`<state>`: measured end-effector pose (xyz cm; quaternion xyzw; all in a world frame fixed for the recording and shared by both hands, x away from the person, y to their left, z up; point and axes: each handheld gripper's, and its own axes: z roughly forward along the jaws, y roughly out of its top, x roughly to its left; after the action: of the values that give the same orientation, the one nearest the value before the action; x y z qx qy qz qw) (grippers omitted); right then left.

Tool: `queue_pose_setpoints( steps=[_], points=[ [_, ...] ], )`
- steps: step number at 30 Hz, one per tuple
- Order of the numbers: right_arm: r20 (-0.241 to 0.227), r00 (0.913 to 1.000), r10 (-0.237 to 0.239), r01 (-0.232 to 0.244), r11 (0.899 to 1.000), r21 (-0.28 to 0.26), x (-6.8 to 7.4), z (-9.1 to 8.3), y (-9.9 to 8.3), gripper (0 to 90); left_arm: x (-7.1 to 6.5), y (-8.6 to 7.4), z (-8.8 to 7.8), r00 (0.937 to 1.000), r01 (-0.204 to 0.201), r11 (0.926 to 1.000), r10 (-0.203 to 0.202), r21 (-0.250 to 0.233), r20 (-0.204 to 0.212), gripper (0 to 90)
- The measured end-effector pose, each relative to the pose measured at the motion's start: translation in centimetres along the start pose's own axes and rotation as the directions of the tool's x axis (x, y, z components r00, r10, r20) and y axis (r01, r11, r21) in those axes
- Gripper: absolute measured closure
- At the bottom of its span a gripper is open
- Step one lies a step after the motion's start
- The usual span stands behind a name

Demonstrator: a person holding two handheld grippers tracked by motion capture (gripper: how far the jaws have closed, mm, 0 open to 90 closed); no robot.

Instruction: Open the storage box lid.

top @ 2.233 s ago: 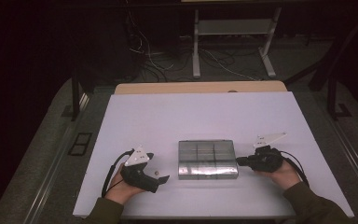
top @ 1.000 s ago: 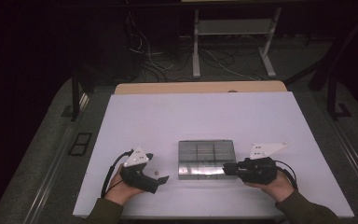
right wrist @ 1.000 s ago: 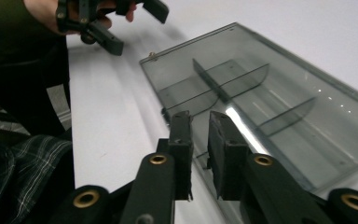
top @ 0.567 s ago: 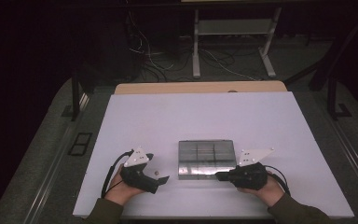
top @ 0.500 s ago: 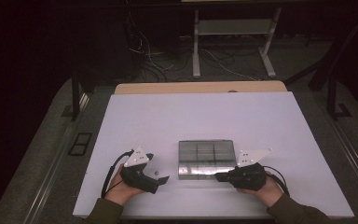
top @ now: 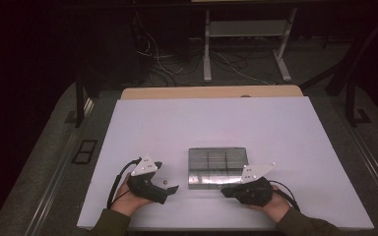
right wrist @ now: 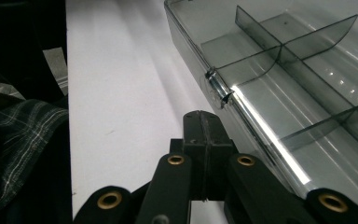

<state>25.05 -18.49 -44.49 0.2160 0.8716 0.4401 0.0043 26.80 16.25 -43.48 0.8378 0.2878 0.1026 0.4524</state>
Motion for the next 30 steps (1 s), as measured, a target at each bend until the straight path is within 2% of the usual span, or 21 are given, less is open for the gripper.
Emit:
queue_pose_setpoints(
  steps=[17, 30],
  points=[
    [0.041, 0.9991, -0.012, 0.011, 1.000, 0.014, 0.3, 1.4, 0.1, 89.5, 0.0, 0.0, 0.0, 1.0000, 0.000, 1.0000, 0.000, -0.003, 0.000, 0.0],
    [0.054, 0.9985, -0.009, 0.009, 1.000, -0.001, 0.3, 1.4, 0.2, 89.5, 0.0, 0.0, 0.0, 1.0000, 0.000, 1.0000, 0.000, -0.002, 0.000, 0.0]
  ],
)
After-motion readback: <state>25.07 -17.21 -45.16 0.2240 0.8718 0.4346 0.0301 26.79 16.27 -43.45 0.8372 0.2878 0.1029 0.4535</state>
